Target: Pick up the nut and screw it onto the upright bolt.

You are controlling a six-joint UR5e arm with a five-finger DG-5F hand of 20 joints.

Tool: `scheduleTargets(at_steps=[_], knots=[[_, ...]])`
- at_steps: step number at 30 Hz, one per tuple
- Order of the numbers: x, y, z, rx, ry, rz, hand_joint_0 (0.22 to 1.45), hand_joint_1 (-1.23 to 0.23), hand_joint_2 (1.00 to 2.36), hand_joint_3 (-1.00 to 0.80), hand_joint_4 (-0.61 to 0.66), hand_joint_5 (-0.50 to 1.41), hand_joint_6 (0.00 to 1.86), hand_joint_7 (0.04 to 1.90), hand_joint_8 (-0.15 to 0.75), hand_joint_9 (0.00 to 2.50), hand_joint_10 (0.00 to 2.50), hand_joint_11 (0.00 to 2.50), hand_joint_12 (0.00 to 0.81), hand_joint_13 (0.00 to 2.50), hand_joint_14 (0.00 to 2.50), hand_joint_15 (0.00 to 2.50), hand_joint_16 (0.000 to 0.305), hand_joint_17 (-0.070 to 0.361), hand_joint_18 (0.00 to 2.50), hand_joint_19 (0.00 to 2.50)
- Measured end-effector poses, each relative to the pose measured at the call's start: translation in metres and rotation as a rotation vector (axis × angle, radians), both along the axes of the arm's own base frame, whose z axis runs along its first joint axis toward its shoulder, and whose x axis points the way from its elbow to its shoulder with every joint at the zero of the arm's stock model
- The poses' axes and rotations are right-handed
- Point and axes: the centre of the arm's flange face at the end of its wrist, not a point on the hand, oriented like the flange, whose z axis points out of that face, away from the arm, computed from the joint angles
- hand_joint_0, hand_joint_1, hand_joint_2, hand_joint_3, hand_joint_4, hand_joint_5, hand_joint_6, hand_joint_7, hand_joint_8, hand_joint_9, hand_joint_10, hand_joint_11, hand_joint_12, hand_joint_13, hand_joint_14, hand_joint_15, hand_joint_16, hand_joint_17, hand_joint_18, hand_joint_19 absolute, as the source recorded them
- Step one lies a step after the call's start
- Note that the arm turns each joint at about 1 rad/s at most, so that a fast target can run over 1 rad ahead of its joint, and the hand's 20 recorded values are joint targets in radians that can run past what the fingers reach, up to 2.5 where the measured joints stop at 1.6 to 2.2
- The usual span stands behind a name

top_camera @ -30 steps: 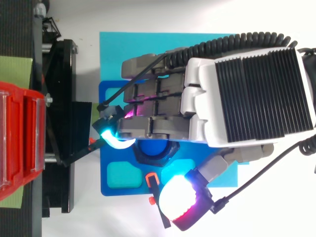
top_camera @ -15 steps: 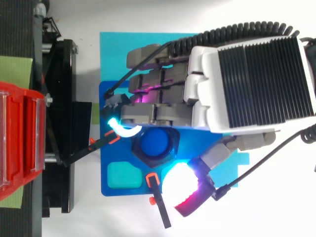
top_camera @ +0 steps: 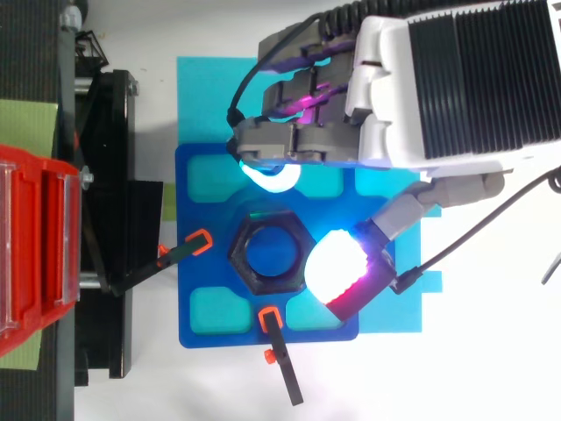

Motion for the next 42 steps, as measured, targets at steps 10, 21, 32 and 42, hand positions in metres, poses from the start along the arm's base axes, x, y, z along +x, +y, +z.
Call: scheduleTargets(at_steps=[10,21,32,42], knots=[[0.007,0.004,0.023,-0.004,-0.031,0.012,0.51,-0.23,1.0,-0.5,0.23,-0.08,0.5,0.88,0.229,0.85,0.0,0.0,0.225,0.78,0.0,0.0,0.026,0.059,0.57,0.11],[0.011,0.034,0.025,0.004,-0.041,0.048,0.5,-0.2,1.0,-0.5,0.18,-0.12,0.5,0.64,0.213,0.74,0.0,0.0,0.241,0.69,0.0,0.0,0.029,0.065,0.46,0.06],[0.012,0.051,0.024,0.018,-0.031,0.053,0.5,-0.15,1.0,-0.5,0.12,-0.16,0.5,0.52,0.142,0.38,0.0,0.0,0.255,0.34,0.0,0.0,0.029,0.065,0.0,0.0],[0.01,0.05,0.016,0.017,-0.016,0.05,0.48,-0.08,1.0,-0.5,0.11,-0.17,0.5,0.52,0.105,0.08,0.0,0.0,0.281,0.09,0.0,0.0,0.034,0.076,0.0,0.0]])
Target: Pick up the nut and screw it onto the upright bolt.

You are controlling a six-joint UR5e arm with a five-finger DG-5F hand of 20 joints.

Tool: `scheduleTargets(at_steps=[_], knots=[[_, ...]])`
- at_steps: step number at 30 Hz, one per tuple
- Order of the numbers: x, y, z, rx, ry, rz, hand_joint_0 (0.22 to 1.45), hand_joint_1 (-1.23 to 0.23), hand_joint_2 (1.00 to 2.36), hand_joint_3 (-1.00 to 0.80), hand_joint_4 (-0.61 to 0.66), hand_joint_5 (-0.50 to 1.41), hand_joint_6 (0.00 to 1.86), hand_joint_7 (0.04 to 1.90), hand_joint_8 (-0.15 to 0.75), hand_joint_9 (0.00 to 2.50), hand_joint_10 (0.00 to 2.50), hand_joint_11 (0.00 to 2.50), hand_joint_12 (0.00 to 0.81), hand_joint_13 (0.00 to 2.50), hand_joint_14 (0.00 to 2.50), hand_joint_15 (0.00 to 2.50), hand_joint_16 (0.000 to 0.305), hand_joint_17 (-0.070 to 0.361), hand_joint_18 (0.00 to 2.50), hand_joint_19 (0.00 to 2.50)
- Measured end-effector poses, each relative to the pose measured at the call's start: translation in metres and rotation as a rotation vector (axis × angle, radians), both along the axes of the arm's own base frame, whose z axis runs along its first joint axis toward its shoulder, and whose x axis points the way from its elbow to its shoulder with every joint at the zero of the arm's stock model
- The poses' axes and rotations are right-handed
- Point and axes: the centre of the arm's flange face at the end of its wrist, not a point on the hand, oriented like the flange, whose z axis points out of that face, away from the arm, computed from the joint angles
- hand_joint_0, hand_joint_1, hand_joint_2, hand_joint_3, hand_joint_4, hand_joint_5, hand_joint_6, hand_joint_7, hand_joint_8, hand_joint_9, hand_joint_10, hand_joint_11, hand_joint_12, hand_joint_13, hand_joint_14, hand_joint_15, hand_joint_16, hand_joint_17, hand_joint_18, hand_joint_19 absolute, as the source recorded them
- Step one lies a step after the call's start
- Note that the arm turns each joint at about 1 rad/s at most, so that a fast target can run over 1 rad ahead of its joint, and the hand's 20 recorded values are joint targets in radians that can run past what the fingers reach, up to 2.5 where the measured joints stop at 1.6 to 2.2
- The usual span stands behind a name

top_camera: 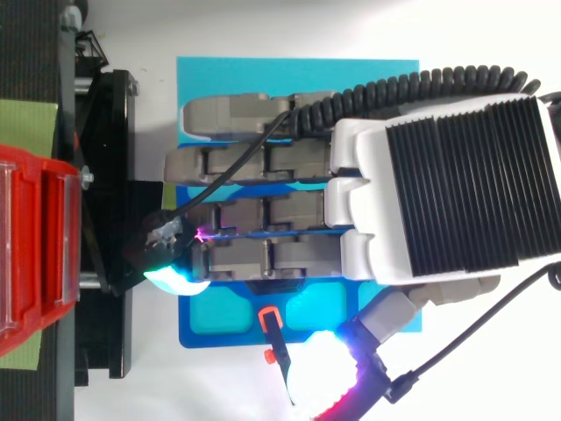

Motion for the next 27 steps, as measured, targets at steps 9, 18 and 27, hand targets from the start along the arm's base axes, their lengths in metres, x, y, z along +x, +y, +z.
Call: scheduleTargets(at_steps=[9,18,27], knots=[[-0.002,-0.004,-0.002,0.002,0.015,-0.006,0.48,-0.08,1.0,-0.5,0.14,-0.14,0.5,0.56,0.115,0.08,0.0,0.0,0.279,0.12,0.0,0.0,0.034,0.077,0.0,0.0],[-0.008,-0.01,-0.019,0.004,0.052,-0.013,0.49,-0.13,1.0,-0.5,0.19,-0.1,0.5,0.74,0.15,0.25,0.0,0.0,0.268,0.3,0.0,0.0,0.029,0.066,0.0,0.0],[-0.01,-0.019,-0.021,0.005,0.059,-0.021,0.5,-0.15,1.0,-0.5,0.25,-0.06,0.5,1.0,0.177,0.32,0.0,0.0,0.264,0.38,0.0,0.0,0.027,0.061,0.0,0.0]])
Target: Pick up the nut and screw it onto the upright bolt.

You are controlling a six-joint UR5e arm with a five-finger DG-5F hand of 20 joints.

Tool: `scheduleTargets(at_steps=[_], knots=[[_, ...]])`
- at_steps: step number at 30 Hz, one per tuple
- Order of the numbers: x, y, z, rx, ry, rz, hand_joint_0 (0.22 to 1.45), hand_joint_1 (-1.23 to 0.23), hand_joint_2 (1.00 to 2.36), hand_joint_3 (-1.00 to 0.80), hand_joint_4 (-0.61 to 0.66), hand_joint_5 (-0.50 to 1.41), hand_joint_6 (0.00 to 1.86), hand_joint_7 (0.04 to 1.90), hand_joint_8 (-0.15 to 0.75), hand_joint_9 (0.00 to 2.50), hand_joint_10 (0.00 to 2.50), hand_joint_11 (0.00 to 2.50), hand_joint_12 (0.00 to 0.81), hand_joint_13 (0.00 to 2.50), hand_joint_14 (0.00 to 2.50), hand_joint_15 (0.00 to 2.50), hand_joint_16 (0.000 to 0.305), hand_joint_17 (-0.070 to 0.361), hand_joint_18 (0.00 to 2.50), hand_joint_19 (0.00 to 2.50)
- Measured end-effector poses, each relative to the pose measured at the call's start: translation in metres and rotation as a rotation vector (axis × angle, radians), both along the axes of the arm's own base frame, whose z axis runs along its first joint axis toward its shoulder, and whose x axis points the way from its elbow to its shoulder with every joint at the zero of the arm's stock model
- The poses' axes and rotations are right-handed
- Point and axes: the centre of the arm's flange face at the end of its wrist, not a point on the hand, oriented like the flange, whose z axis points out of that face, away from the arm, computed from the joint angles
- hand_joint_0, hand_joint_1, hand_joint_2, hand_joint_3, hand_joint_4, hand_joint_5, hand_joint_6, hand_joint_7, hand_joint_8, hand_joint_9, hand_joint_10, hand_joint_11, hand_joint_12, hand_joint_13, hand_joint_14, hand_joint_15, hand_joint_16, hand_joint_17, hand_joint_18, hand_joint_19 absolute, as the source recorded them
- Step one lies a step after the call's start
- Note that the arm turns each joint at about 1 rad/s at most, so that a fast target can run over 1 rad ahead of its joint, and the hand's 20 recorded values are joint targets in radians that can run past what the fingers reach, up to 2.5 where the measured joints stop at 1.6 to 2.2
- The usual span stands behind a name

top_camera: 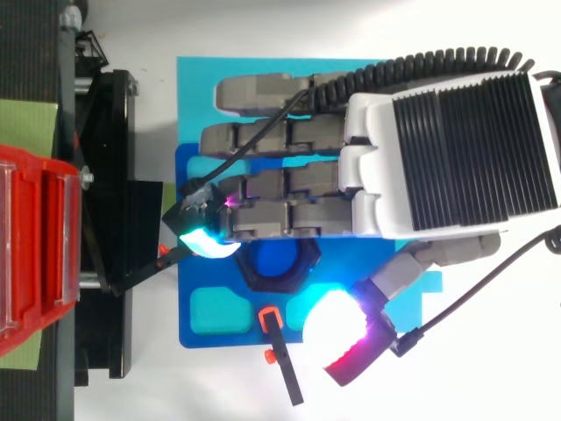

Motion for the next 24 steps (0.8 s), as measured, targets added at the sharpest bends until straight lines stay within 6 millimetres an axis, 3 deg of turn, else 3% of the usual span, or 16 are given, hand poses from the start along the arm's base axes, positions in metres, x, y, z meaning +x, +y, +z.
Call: scheduleTargets(at_steps=[11,15,24], knots=[[-0.002,-0.016,0.0,-0.007,0.001,-0.012,0.51,-0.17,1.0,-0.5,0.23,-0.02,0.5,1.38,0.199,0.44,0.0,0.0,0.249,0.5,0.0,0.0,0.024,0.053,0.14,0.0],[-0.003,-0.022,0.0,-0.011,0.001,-0.017,0.51,-0.19,1.0,-0.5,0.2,0.02,0.5,1.51,0.211,0.6,0.0,0.0,0.226,0.62,0.0,0.0,0.021,0.047,0.3,0.0],[-0.006,-0.042,0.007,-0.036,0.002,-0.018,0.53,-0.23,1.0,-0.5,0.13,0.08,0.5,1.54,0.215,0.98,0.0,0.0,0.168,0.84,0.0,0.0,0.013,0.029,0.54,0.0]])
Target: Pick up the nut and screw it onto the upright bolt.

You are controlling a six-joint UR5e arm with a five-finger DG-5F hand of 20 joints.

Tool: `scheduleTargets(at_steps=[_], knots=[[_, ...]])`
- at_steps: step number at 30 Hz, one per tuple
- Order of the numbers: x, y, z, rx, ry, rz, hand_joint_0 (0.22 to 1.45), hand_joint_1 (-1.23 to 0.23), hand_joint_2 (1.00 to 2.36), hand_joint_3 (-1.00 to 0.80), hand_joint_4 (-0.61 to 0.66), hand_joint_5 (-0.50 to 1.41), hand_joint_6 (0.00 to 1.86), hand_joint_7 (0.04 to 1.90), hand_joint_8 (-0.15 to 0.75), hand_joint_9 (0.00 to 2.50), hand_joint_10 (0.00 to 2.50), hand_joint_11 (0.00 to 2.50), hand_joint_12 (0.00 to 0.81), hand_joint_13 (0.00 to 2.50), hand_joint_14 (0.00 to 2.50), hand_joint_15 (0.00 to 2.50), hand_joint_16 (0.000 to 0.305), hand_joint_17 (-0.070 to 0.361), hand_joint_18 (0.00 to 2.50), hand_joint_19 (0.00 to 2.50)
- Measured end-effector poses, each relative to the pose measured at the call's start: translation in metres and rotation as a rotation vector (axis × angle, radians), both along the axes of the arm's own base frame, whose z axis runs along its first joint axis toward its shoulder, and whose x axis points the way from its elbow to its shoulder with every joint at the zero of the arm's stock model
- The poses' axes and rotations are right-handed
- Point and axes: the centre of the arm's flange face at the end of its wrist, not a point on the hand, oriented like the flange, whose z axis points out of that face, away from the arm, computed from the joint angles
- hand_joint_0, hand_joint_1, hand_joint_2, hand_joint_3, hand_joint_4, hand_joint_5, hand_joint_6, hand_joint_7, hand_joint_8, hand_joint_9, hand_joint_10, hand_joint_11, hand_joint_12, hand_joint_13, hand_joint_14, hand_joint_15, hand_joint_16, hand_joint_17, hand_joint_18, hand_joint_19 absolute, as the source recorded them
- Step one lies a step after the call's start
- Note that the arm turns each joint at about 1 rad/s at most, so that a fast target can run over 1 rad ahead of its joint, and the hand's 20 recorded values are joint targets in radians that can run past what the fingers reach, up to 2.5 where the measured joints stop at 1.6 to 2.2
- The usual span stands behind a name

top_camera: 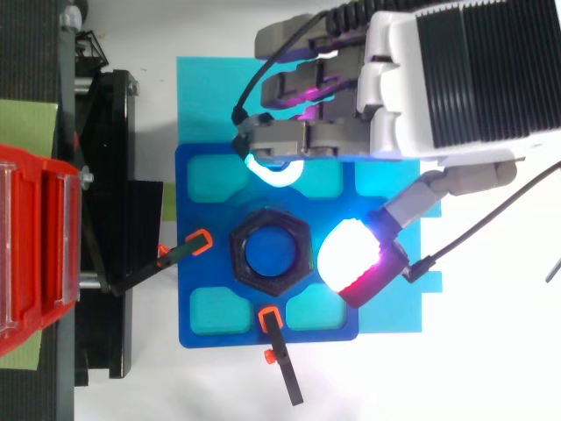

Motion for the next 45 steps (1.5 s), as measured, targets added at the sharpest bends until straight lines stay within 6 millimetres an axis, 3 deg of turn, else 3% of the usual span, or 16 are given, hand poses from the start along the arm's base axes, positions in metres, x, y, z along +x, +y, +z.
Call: scheduleTargets(at_steps=[10,13,21,32,45], knots=[[0.004,-0.008,0.025,-0.013,-0.023,0.006,0.52,-0.22,1.0,-0.5,0.24,-0.04,0.5,1.12,0.226,0.9,0.0,0.0,0.195,0.78,0.0,0.0,0.018,0.04,0.48,0.0],[0.006,-0.003,0.027,-0.012,-0.034,0.011,0.52,-0.22,1.0,-0.5,0.25,-0.06,0.5,0.94,0.218,0.88,0.0,0.0,0.199,0.77,0.0,0.0,0.019,0.043,0.47,0.0],[0.012,0.022,0.023,0.02,-0.048,0.022,0.51,-0.21,1.0,-0.5,0.2,-0.09,0.5,0.69,0.202,0.83,0.0,0.0,0.202,0.73,0.0,0.0,0.022,0.05,0.44,0.0],[0.015,0.048,0.014,0.053,-0.055,0.043,0.51,-0.2,1.0,-0.5,0.19,-0.1,0.5,0.64,0.19,0.78,0.0,0.0,0.206,0.7,0.0,0.0,0.023,0.053,0.41,0.0],[0.013,0.049,0.012,0.052,-0.038,0.044,0.5,-0.19,1.0,-0.5,0.19,-0.08,0.5,0.72,0.203,0.76,0.0,0.0,0.213,0.69,0.0,0.0,0.024,0.053,0.4,0.0]])
